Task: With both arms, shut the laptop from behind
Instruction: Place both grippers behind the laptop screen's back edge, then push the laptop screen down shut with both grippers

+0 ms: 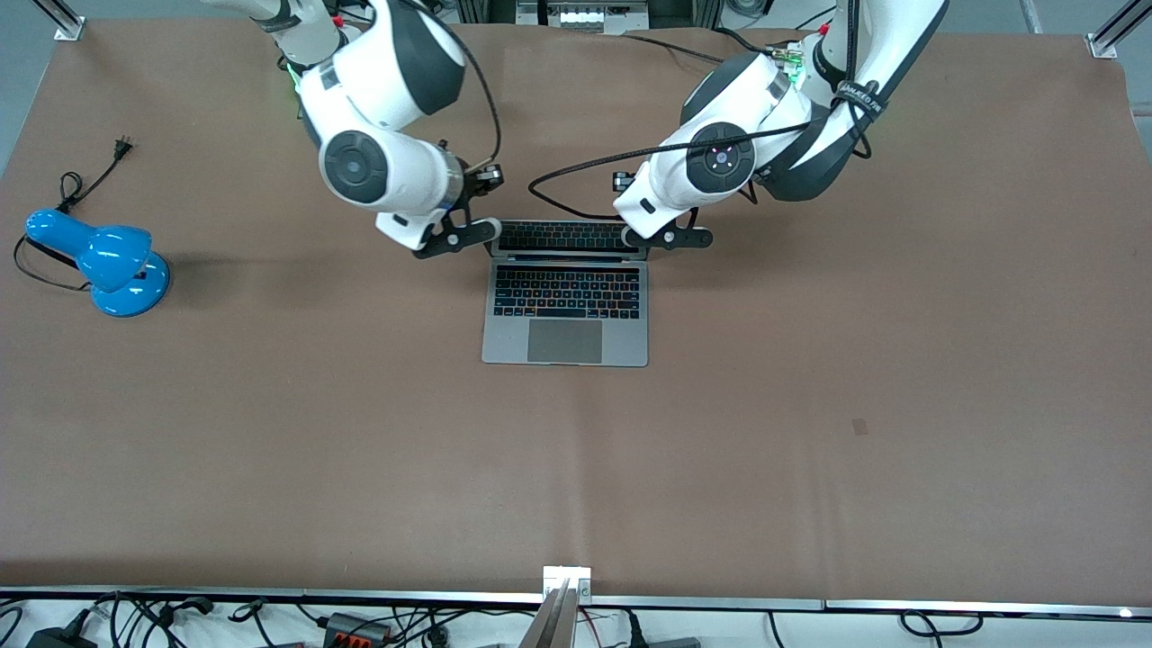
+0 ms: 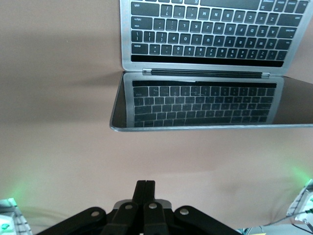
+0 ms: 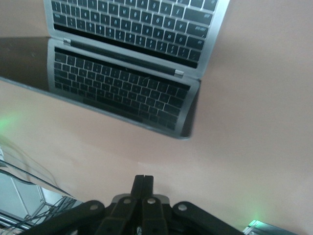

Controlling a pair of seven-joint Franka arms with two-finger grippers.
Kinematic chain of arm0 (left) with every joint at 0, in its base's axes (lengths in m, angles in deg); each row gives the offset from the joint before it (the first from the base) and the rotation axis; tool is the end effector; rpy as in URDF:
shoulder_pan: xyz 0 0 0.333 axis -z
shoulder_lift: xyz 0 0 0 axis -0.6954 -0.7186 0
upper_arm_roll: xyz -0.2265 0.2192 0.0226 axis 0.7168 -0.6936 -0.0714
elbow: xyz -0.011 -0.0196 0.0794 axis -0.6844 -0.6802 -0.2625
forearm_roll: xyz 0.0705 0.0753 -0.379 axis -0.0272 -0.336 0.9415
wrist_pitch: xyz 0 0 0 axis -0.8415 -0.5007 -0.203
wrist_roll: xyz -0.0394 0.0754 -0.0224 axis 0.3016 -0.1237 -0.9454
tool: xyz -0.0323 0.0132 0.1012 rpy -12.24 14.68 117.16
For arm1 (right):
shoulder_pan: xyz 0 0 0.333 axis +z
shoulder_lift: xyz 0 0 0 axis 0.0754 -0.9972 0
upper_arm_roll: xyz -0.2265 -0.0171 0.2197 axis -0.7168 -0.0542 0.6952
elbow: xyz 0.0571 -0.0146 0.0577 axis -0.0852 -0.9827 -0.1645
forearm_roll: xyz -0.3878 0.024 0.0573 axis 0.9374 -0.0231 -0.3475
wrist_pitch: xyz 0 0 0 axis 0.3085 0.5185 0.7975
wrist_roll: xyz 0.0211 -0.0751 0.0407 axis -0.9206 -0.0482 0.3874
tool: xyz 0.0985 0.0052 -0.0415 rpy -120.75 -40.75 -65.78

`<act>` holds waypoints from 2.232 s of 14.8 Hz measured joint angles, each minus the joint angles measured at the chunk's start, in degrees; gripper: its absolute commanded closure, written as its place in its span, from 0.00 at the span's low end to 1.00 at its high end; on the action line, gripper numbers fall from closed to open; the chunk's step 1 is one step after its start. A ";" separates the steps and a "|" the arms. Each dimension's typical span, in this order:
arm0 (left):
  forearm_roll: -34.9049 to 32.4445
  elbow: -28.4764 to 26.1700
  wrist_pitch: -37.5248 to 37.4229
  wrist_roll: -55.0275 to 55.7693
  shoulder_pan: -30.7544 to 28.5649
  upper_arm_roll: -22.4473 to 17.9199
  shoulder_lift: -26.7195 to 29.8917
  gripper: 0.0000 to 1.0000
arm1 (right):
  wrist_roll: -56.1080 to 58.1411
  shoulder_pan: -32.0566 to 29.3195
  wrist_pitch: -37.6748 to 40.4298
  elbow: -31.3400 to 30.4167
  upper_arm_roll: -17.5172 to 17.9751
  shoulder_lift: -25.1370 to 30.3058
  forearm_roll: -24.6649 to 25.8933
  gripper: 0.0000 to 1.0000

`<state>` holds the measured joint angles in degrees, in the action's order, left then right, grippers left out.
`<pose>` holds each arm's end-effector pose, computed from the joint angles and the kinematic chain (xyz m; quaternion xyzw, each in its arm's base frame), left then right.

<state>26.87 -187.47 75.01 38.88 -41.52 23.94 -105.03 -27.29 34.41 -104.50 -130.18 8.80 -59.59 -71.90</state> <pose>0.4460 -0.3896 0.3685 0.9697 0.0237 -0.2322 0.0721 0.4566 0.3583 0.3783 -0.9613 -0.1158 0.2277 0.1030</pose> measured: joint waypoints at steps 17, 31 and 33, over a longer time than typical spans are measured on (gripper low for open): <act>-0.24 -2.20 14.28 0.07 -0.64 -2.22 -3.35 1.00 | -0.73 0.15 -10.10 5.60 -0.86 -7.49 0.27 1.00; -7.79 4.70 18.00 0.05 -0.59 -4.18 -14.93 1.00 | -0.73 -1.87 -19.46 15.19 -1.17 -21.66 3.92 1.00; -8.38 4.73 19.57 0.05 -0.43 -4.65 -15.61 1.00 | -0.71 -1.92 -21.46 16.20 -1.78 -24.31 4.25 1.00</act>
<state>18.50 -182.74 94.59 38.93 -41.95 19.29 -120.65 -28.01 32.50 -125.96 -113.98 7.02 -83.90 -67.66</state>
